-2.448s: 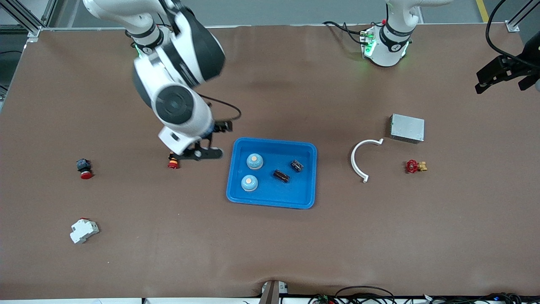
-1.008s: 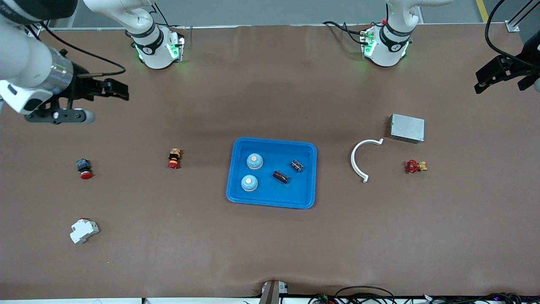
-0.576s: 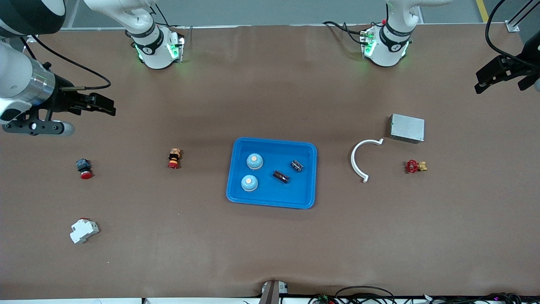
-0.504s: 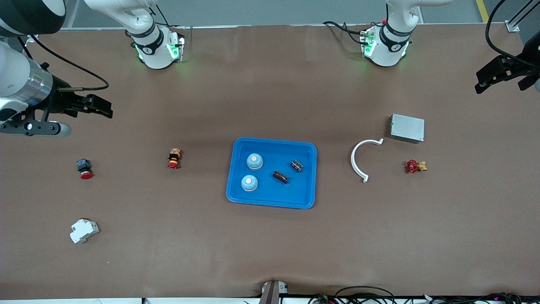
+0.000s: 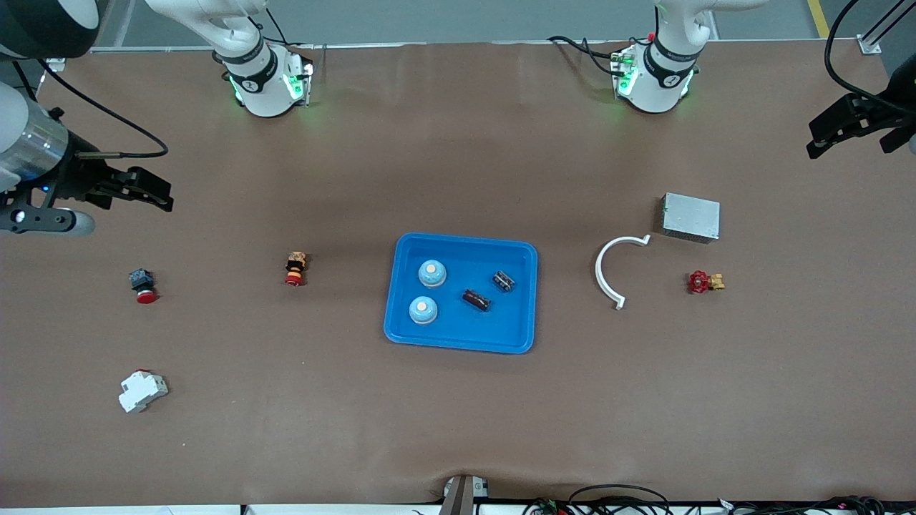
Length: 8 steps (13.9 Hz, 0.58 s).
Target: Place electrolytic capacitor and blue bell in tray
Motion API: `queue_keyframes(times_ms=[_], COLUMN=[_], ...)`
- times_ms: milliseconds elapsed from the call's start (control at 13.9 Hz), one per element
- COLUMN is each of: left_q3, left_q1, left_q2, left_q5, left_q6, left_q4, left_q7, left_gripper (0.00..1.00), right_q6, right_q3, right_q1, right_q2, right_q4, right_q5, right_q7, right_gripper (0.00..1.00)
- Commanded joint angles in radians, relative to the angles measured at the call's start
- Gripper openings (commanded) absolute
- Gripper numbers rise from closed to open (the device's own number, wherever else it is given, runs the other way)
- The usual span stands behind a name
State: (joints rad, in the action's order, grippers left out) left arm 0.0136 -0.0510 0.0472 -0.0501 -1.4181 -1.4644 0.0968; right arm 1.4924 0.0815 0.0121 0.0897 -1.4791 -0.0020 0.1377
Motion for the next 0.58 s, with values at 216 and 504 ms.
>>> queue_keyframes(times_ms=[216,504], left_q3=[-0.001,0.0], left_q1=[0.003,0.002], left_q2=[0.022,0.02], left_q5=[0.016,0.016], left_q6=[0.019,0.021], left_q4=[-0.007,-0.005], left_q7=[-0.019,-0.017], left_gripper=[1.0,1.0], right_q6=[0.049,0.032], right_q3=[-0.043,-0.046], right_q1=[-0.047,-0.087], right_q2=[-0.044,-0.051], right_q4=[-0.033,-0.027], right_q5=[-0.015,-0.018], right_q7=[-0.058,-0.127], right_gripper=[1.0,1.0])
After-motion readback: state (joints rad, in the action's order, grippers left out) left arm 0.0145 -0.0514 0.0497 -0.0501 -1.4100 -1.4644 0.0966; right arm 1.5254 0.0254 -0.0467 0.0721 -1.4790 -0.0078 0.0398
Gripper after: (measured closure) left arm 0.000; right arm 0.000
